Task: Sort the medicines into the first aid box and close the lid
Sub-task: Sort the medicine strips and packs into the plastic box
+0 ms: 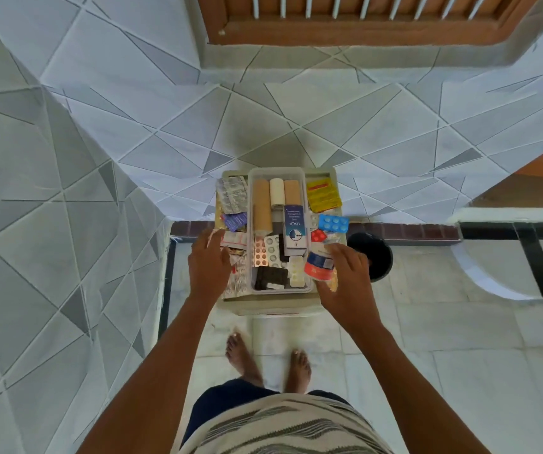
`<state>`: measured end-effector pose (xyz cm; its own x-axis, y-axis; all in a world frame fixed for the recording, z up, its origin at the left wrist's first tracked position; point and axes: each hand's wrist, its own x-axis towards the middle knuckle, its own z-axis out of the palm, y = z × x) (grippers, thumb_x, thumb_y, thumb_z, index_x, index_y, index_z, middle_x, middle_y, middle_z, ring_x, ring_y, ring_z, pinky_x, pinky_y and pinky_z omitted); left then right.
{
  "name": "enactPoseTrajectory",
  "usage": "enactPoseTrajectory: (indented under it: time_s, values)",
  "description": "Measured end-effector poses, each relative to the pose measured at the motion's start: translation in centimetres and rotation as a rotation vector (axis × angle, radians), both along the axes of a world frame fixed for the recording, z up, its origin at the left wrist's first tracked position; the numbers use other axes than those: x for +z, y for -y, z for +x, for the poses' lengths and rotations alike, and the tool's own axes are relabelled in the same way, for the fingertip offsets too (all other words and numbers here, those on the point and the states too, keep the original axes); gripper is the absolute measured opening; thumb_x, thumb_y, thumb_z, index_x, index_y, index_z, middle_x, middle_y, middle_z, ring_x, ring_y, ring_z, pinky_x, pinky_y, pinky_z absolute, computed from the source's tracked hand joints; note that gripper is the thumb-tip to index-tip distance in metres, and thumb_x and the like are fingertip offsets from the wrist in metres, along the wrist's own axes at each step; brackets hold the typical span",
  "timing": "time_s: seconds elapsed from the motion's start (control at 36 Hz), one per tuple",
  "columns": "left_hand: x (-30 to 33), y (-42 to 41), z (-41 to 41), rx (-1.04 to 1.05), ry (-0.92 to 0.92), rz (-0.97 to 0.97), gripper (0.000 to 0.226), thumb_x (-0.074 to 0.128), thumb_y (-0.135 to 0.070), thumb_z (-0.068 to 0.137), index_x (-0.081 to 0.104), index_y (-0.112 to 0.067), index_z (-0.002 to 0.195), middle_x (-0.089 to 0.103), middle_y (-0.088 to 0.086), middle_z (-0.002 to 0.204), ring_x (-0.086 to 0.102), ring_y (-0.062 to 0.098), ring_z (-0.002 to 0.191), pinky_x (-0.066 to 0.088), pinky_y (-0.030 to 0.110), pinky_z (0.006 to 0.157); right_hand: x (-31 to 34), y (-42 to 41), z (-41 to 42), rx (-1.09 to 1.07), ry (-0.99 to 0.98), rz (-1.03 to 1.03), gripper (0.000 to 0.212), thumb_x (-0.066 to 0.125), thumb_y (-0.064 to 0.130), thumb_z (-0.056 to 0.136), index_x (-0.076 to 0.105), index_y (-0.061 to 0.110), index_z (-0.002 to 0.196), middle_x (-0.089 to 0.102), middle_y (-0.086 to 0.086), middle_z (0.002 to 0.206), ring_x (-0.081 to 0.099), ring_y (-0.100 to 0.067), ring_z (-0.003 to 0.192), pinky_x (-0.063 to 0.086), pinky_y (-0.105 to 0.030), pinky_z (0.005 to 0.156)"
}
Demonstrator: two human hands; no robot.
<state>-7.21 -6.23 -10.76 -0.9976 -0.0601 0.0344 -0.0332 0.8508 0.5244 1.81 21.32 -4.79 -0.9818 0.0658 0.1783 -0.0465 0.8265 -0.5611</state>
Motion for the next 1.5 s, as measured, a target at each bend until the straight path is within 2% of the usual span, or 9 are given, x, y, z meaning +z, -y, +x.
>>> enactPoseTrajectory:
  time_s: [0.14,0.28,0.44,0.61,0.69,0.89,1.25,1.39,1.5]
  values:
    - [-0.7,0.9,-3.0,0.104,0.136,0.038,0.055,0.063,-0.035,0.094,0.044,-0.011,0.140,0.049,0.016,0.144,0.049,0.036,0.131,0.048,0.055,0.102,0.9,3.3,-3.6,0.151,0.014,0.050,0.065,0.080,0.012,0.075,0.051,0.010,0.133,0.052,-0.009,0.133,0.045,-0.029,0.120,0.050,-0.045,0.099]
    - [-0.5,0.9,-4.2,0.185,0.193,0.161,0.082,0.076,-0.033,0.086,0.032,-0.006,0.149,0.042,0.020,0.146,0.044,0.037,0.134,0.044,0.049,0.105,1.0,6.3,-8.5,0.196,0.091,0.134,0.067,0.079,0.008,0.072,0.051,0.014,0.133,0.043,-0.011,0.134,0.050,-0.030,0.118,0.057,-0.040,0.089]
    - [-2.3,2.2,-4.5,0.230,0.158,0.278,0.049,0.078,-0.033,0.083,0.055,-0.010,0.120,0.062,0.011,0.108,0.063,0.026,0.098,0.055,0.038,0.079,1.4,8.8,-13.4,0.141,0.258,0.523,0.065,0.079,0.016,0.070,0.054,0.014,0.130,0.048,-0.010,0.126,0.047,-0.032,0.117,0.045,-0.051,0.094]
    - [-2.3,2.8,-5.1,0.274,0.217,0.306,0.039,0.082,-0.025,0.079,0.061,-0.011,0.109,0.066,0.008,0.095,0.060,0.017,0.085,0.042,0.026,0.073,1.2,10.0,-14.0,0.110,0.370,0.664,0.065,0.078,0.013,0.070,0.054,0.014,0.130,0.048,-0.009,0.126,0.046,-0.032,0.118,0.040,-0.053,0.094]
    - [-1.8,2.9,-5.6,0.307,0.238,0.382,0.035,0.083,-0.020,0.077,0.062,-0.014,0.104,0.067,0.005,0.089,0.063,0.019,0.080,0.051,0.034,0.074,1.5,9.9,-13.9,0.142,0.410,0.638,0.063,0.078,0.010,0.070,0.056,0.015,0.128,0.046,-0.006,0.132,0.041,-0.030,0.124,0.038,-0.055,0.098]
    - [-0.7,3.2,-5.7,0.306,0.267,0.434,0.026,0.083,-0.018,0.078,0.059,-0.020,0.089,0.060,-0.006,0.075,0.062,0.017,0.072,0.051,0.031,0.073,1.6,9.5,-12.6,0.209,0.459,0.629,0.057,0.079,0.015,0.070,0.059,0.020,0.123,0.046,-0.004,0.132,0.041,-0.029,0.127,0.037,-0.059,0.100]
    - [0.2,3.4,-6.0,0.411,0.368,0.553,0.012,0.067,-0.020,0.093,0.075,-0.010,0.093,0.075,0.006,0.089,0.069,0.019,0.080,0.048,0.026,0.070,0.2,9.9,-12.4,0.303,0.450,0.355,0.067,0.086,0.023,0.070,0.059,0.013,0.131,0.051,-0.007,0.128,0.047,-0.027,0.119,0.047,-0.042,0.101]
    - [0.3,3.7,-6.3,0.440,0.408,0.609,0.009,0.067,-0.019,0.092,0.074,-0.015,0.089,0.076,0.007,0.090,0.072,0.021,0.082,0.059,0.040,0.083,-0.1,8.8,-12.2,0.327,0.444,0.285,0.082,0.088,0.035,0.068,0.051,0.017,0.138,0.047,-0.004,0.137,0.044,-0.025,0.126,0.042,-0.044,0.106]
    - [1.5,4.6,-6.3,0.499,0.382,0.657,0.012,0.066,-0.018,0.093,0.075,-0.010,0.097,0.075,0.007,0.091,0.070,0.019,0.080,0.060,0.043,0.085,0.3,8.3,-11.5,0.259,0.351,0.084,0.065,0.079,0.043,0.080,0.055,0.017,0.135,0.049,-0.001,0.135,0.043,-0.021,0.125,0.039,-0.040,0.106]
